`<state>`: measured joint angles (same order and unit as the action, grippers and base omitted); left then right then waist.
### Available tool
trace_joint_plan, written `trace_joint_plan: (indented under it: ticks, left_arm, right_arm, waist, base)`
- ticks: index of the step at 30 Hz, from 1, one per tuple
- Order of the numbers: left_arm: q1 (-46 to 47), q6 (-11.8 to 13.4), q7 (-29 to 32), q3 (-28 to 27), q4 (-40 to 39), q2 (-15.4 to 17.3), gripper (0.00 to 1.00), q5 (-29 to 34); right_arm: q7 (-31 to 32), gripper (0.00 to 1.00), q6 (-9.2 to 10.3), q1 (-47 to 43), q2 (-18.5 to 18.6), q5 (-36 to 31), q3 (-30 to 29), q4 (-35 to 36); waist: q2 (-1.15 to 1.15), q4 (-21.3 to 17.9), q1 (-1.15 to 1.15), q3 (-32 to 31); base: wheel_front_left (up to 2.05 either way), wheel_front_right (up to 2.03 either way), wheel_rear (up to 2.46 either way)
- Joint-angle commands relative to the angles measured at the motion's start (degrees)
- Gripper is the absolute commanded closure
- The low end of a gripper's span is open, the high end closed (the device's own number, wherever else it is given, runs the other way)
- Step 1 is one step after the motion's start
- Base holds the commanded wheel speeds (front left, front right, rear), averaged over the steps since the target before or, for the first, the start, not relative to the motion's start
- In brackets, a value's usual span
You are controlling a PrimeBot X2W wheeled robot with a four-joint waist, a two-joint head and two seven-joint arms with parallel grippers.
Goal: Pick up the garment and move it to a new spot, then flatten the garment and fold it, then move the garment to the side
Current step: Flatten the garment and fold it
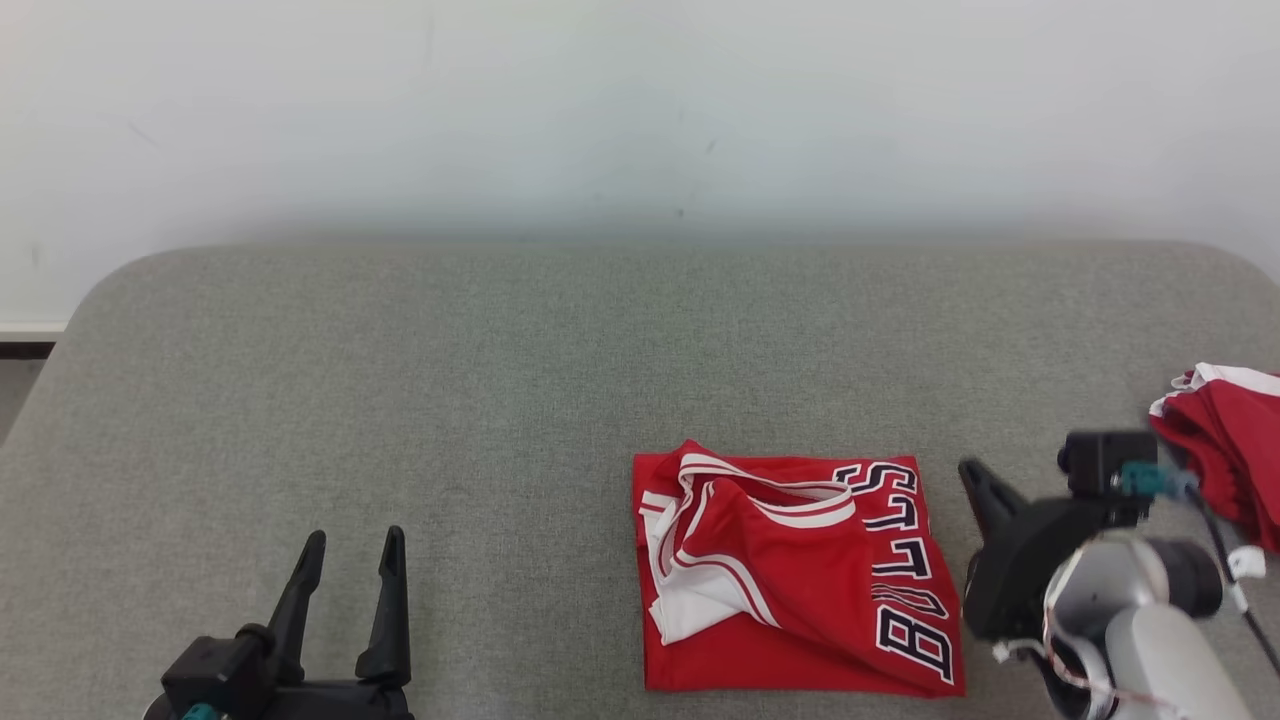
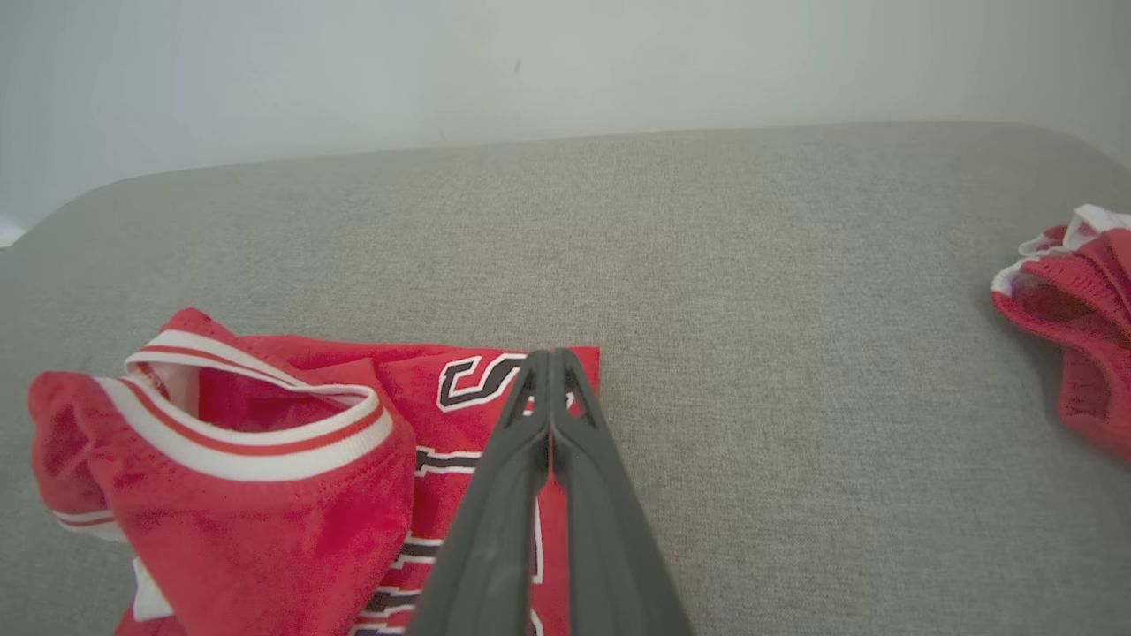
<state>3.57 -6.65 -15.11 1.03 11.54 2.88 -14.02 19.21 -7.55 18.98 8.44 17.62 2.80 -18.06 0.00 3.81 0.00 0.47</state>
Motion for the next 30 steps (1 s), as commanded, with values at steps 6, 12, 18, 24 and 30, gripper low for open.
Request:
trace_joint_plan:
  ticks: [6, 12, 18, 24, 30]
  left_arm:
    - [1.5, -0.3, 0.0, -0.1, 0.1, 0.0, 0.00, 0.2]
    - [2.4, -0.5, 0.0, -0.5, 0.6, 0.0, 0.00, 0.7]
    - [2.3, -0.7, 0.0, -0.9, 0.8, 0.0, 0.00, 1.0]
    - [1.4, -0.7, 0.0, -1.4, 0.7, 0.0, 0.00, 1.0]
    - [0.4, -0.8, 0.0, -2.1, 0.5, 0.0, 0.00, 1.0]
  right_arm:
    - [1.5, 1.00, 0.13, -5.1, -3.2, -2.0, 1.9, 0.1]
    - [2.6, 1.00, 0.14, -4.6, -5.1, 0.8, 13.3, -1.3]
    - [4.3, 1.00, 0.14, -4.5, -5.5, 7.8, 26.1, -1.4]
    - [4.3, 1.00, 0.14, -4.3, -5.5, 15.2, 30.4, 3.7]
    - [-3.4, 0.00, 0.13, -6.0, -4.7, 11.3, 22.9, 10.1]
  waist:
    - [0.00, 0.4, 0.00, 1.7]
    - [0.00, 1.0, 0.00, 2.1]
    - [0.00, 1.1, 0.00, 1.8]
    - [0.00, 0.3, 0.00, 1.0]
    - [0.00, -1.4, 0.00, -0.7]
  base:
    - [0.00, 0.00, 0.00]
    - [0.00, 0.00, 0.00]
    - [0.00, 0.00, 0.00]
    - [0.00, 0.00, 0.00]
    - [0.00, 0.00, 0.00]
